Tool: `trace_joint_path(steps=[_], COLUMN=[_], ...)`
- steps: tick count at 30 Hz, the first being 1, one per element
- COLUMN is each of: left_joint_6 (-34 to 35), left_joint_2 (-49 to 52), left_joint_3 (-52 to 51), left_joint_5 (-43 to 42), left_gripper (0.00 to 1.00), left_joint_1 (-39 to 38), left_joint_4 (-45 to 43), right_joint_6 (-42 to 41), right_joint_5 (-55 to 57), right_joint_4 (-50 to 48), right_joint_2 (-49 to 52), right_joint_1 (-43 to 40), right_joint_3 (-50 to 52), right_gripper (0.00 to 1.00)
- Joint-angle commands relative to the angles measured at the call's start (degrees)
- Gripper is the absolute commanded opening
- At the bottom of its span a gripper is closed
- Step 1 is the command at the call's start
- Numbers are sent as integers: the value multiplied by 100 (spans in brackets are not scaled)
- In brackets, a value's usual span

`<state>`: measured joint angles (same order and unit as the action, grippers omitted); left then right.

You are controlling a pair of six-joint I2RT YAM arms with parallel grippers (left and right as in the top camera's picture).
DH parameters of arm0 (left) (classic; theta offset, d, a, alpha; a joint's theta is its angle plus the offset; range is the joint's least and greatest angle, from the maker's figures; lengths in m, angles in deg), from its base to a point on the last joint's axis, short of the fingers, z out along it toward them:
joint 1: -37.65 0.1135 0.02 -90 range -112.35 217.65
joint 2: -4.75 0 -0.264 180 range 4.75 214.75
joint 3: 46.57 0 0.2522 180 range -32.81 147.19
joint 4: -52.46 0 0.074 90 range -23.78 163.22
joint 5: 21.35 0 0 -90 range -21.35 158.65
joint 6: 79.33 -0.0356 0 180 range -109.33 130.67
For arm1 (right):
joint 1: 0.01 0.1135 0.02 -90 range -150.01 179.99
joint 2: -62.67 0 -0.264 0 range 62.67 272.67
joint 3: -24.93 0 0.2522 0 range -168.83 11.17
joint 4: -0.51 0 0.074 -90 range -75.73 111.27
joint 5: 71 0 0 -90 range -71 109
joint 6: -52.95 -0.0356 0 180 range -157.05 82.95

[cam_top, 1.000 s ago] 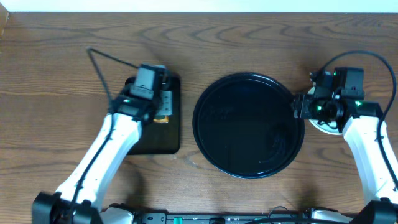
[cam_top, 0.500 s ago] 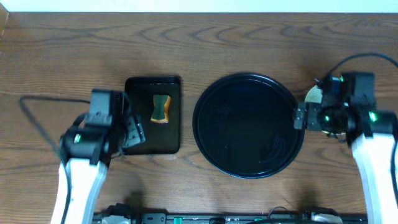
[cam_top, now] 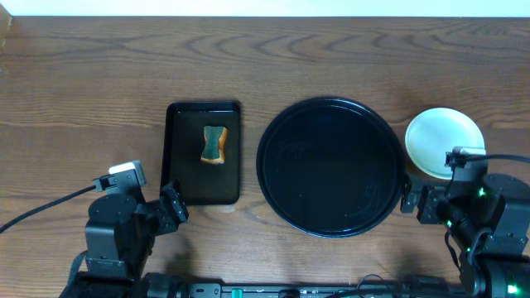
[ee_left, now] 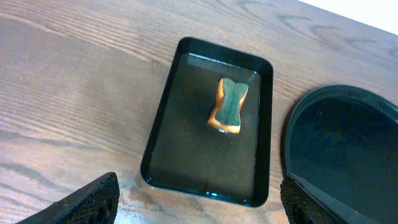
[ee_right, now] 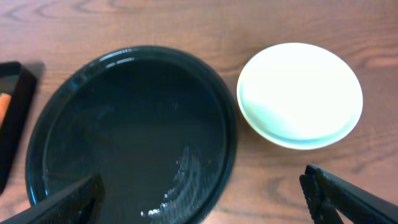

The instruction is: Clean dirty plates on tray and stack at the side

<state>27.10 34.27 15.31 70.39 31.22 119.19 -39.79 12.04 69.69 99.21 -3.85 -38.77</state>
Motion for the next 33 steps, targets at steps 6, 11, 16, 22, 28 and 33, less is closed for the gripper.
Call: trace_joint_path(steps=[6,11,16,22,28,33], left_joint_6=[-92,-92,-92,-92,-92,-92], left_joint_2=[-13,-13,-13,-13,-13,-13], left_joint_3=[-66,-66,-66,-66,-66,-66], left_joint_5=[26,26,26,26,26,26], left_gripper=[84,84,84,84,84,84], left_joint_1=[-13,-13,-13,-13,-13,-13], left_joint_4=[74,74,74,74,74,74], right_joint_6=[-15,-15,-17,-15,166,151], right_joint_5=[72,72,72,-39,-13,-15], right_joint_4=[483,588,588,66,-1832,-3036], right_joint_2=[-37,-37,-66,-688,-1982,-3073], right_joint_1=[50,50,55,227,671,719], right_joint_3=[63,63,66,269,1392,2490], right_gripper=[99,99,99,99,99,99])
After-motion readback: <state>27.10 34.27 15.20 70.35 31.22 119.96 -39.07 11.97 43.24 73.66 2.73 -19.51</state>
